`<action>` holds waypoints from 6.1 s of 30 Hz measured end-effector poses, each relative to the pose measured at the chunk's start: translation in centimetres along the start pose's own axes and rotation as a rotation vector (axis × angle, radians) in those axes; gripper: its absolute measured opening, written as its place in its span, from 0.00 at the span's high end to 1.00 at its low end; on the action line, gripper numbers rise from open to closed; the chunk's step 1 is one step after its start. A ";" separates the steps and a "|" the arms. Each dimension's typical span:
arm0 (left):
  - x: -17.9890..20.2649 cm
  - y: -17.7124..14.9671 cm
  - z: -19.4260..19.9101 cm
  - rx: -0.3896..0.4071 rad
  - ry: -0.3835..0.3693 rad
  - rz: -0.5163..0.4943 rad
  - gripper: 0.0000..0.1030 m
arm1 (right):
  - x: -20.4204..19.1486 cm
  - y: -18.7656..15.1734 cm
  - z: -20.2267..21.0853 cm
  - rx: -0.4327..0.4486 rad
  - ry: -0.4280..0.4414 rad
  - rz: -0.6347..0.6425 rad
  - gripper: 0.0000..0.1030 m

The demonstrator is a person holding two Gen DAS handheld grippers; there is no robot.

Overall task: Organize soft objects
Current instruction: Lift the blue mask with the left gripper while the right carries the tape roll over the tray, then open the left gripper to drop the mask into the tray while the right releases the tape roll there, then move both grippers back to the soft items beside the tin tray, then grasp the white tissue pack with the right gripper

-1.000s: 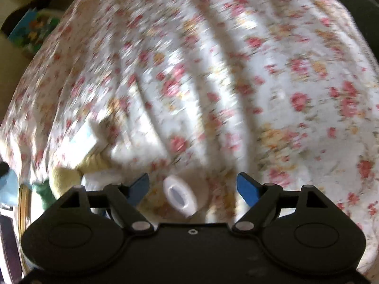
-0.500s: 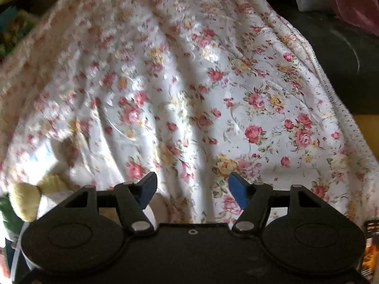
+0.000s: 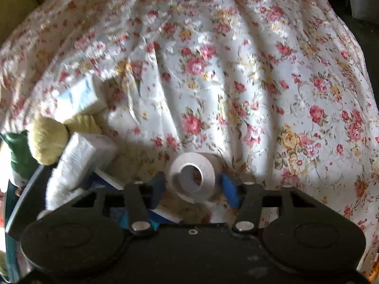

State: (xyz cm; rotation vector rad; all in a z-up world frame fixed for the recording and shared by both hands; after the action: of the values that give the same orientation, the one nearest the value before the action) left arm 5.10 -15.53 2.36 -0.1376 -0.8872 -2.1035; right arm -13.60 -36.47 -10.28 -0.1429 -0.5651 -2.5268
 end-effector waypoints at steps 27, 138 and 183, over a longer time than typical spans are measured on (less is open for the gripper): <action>-1.1 -0.1 0.7 0.001 0.006 0.028 0.58 | -1.1 0.9 -0.8 0.042 -0.068 0.036 0.46; -4.4 -3.0 1.5 -0.078 0.165 -0.025 0.26 | 0.6 1.7 10.6 0.396 0.015 -0.026 0.00; -1.6 -1.3 0.7 -0.058 0.066 0.035 0.19 | -0.7 3.7 4.8 0.207 -0.016 -0.073 0.13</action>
State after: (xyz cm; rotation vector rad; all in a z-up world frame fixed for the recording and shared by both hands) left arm 5.03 -13.50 1.51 -0.1121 -0.7800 -2.0896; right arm -11.06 -36.94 -4.73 -0.0678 -0.8475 -2.5202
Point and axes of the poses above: each gripper's, at about its wrist camera, not at the fingertips, and z roughly against the way its jaws point, x to its right, y to its top, the point moved 7 cm from there along -z, roughly the way its jaws point, and after that the axes turned 14 degrees about -y, right-handed, at the moved point
